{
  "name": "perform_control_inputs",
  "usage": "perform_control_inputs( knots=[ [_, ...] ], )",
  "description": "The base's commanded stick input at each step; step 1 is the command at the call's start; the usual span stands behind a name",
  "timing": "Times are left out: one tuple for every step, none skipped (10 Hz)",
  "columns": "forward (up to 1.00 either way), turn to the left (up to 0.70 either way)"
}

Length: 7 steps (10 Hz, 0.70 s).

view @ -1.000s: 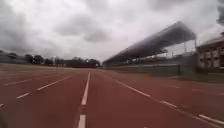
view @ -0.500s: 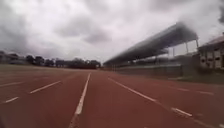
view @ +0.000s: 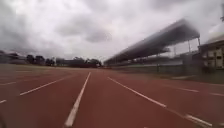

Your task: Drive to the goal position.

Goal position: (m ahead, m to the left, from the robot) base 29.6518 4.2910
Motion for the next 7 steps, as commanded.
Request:
perform_control_inputs(
  knots=[
    [0.7, 0.0],
    [0.7, 0.0],
    [0.7, 0.0],
    [0.7, 0.0],
    [0.7, 0.0],
    [0.7, 0.0],
    [0.7, 0.0]
  ],
)
